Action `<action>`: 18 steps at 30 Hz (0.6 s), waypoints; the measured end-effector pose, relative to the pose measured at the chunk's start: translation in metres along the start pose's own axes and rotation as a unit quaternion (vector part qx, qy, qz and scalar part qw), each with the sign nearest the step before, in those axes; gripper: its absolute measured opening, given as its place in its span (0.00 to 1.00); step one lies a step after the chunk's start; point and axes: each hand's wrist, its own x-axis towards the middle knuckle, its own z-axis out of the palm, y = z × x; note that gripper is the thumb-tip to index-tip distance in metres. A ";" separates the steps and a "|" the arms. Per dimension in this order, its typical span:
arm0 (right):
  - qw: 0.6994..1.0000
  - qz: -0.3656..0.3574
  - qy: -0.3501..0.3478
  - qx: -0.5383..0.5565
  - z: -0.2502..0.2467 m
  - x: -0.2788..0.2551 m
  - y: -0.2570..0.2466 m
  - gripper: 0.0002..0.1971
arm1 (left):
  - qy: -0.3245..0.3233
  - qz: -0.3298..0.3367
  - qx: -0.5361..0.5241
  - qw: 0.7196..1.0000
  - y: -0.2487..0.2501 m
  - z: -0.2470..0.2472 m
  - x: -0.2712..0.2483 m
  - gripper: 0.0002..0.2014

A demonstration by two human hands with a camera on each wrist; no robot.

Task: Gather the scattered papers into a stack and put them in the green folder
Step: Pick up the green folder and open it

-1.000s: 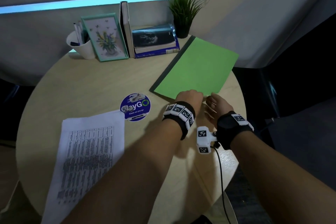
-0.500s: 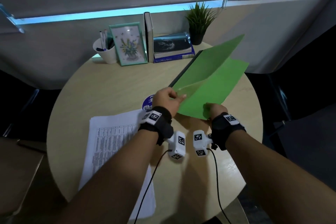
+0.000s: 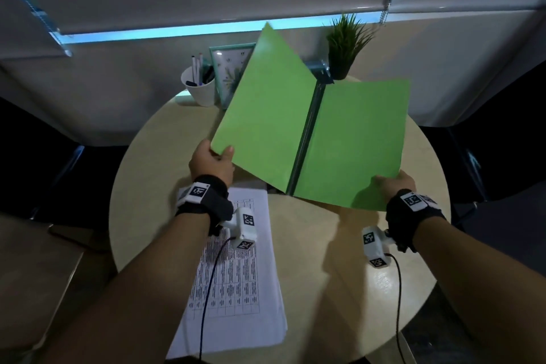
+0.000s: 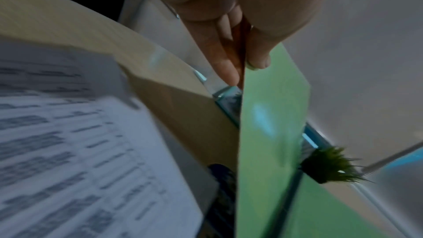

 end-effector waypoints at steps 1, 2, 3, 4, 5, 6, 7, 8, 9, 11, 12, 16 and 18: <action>1.000 -0.005 0.001 -0.011 -0.005 0.000 0.000 0.19 | -0.001 -0.017 0.008 1.000 -0.007 -0.005 0.002 0.14; 1.000 -0.012 0.003 -0.019 -0.009 0.000 0.000 0.19 | -0.001 -0.029 0.013 1.000 -0.014 -0.008 0.003 0.17; 1.000 -0.015 0.005 -0.023 -0.014 0.001 0.000 0.19 | -0.005 -0.041 0.022 0.999 -0.019 -0.012 0.004 0.18; 0.999 -0.019 0.008 -0.024 -0.018 0.001 0.000 0.20 | -0.004 -0.045 0.032 0.998 -0.025 -0.014 0.005 0.16; 0.999 -0.022 0.009 -0.027 -0.021 0.003 -0.001 0.20 | -0.005 -0.047 0.043 0.998 -0.028 -0.016 0.005 0.12; 0.999 -0.025 0.011 -0.031 -0.025 0.004 -0.001 0.20 | -0.008 -0.042 0.056 0.998 -0.032 -0.017 0.004 0.09; 0.999 -0.025 0.012 -0.037 -0.029 0.004 -0.001 0.20 | -0.011 -0.043 0.068 0.997 -0.035 -0.018 0.003 0.08; 0.999 -0.023 0.013 -0.040 -0.033 0.005 -0.001 0.20 | -0.014 -0.044 0.081 0.996 -0.039 -0.018 0.003 0.09; 0.999 -0.019 0.014 -0.040 -0.036 0.007 0.001 0.20 | -0.019 -0.045 0.092 0.995 -0.040 -0.018 0.000 0.09; 0.999 -0.014 0.019 -0.039 -0.043 0.009 0.003 0.20 | -0.023 -0.053 0.114 0.992 -0.044 -0.019 -0.001 0.12; 0.999 -0.011 0.021 -0.039 -0.045 0.009 0.005 0.20 | -0.026 -0.058 0.129 0.990 -0.044 -0.019 -0.003 0.13; 0.999 -0.014 0.021 -0.029 -0.056 0.012 0.011 0.19 | -0.037 -0.084 0.184 0.979 -0.043 -0.016 -0.008 0.18; 0.999 -0.029 0.014 -0.017 -0.061 0.014 0.011 0.18 | -0.045 -0.093 0.195 0.975 -0.040 -0.013 -0.011 0.23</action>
